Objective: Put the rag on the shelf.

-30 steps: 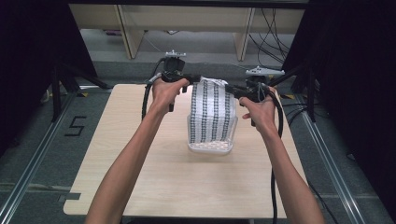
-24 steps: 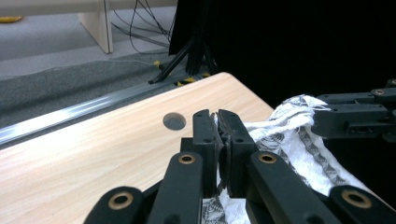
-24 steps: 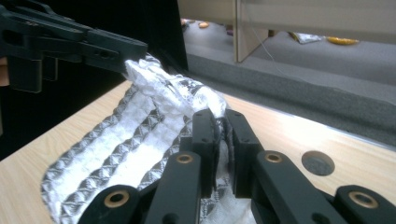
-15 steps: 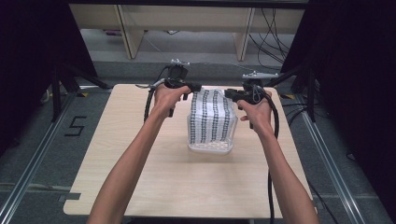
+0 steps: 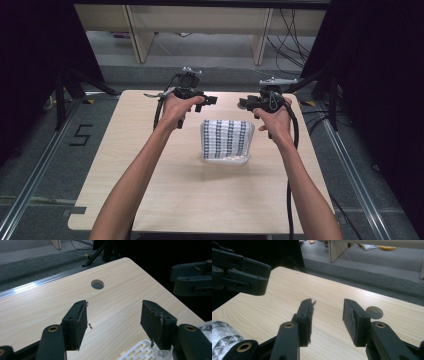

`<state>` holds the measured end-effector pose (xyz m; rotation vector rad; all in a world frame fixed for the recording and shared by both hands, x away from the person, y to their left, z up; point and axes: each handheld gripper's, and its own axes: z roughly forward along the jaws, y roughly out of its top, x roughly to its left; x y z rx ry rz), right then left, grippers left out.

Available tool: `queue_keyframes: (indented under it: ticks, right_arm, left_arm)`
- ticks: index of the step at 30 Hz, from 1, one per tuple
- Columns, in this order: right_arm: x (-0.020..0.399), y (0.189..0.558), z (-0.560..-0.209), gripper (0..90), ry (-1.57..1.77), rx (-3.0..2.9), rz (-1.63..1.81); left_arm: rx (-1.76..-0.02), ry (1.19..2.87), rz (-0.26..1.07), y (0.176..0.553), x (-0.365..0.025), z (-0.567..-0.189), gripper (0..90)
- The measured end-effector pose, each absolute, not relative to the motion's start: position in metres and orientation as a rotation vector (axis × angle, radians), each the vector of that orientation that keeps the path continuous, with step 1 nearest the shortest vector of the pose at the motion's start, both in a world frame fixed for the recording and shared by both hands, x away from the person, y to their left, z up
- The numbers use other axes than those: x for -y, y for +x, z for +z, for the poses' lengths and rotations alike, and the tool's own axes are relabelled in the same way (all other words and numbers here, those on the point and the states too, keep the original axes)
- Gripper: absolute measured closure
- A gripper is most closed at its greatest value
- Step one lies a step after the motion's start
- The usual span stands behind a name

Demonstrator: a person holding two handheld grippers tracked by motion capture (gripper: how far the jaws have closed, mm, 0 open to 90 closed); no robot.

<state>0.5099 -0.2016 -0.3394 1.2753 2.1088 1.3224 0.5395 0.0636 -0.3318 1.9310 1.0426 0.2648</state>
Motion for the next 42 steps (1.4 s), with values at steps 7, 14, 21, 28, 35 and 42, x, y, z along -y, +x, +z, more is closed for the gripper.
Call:
queue_keyframes:
  ticks: [7, 14, 21, 28, 35, 42]
  right_arm:
    - [0.204, 0.504, -0.338, 59.1, 1.254, -2.118, 1.319]
    - [0.208, 0.501, -0.339, 57.6, 1.249, -2.122, 1.331]
    - [0.210, 0.495, -0.338, 45.1, 1.261, -2.130, 1.338]
    - [0.214, 0.487, -0.333, 35.5, 1.257, -2.114, 1.349]
    - [0.217, 0.476, -0.327, 32.3, 1.246, -2.108, 1.365]
    - [0.215, 0.465, -0.325, 31.5, 1.202, -2.117, 1.380]
  left_arm:
    - [-1.034, 1.937, 0.267, 0.535, -0.072, -0.336, 34.6]
    - [-1.022, 1.923, 0.245, 0.529, -0.081, -0.340, 33.1]
    - [-0.997, 1.913, 0.247, 0.521, -0.088, -0.336, 31.2]
    - [-0.963, 1.930, 0.254, 0.508, -0.092, -0.332, 29.2]
    - [-0.938, 1.924, 0.258, 0.493, -0.099, -0.327, 27.5]
    - [-0.913, 1.916, 0.247, 0.478, -0.103, -0.326, 27.3]
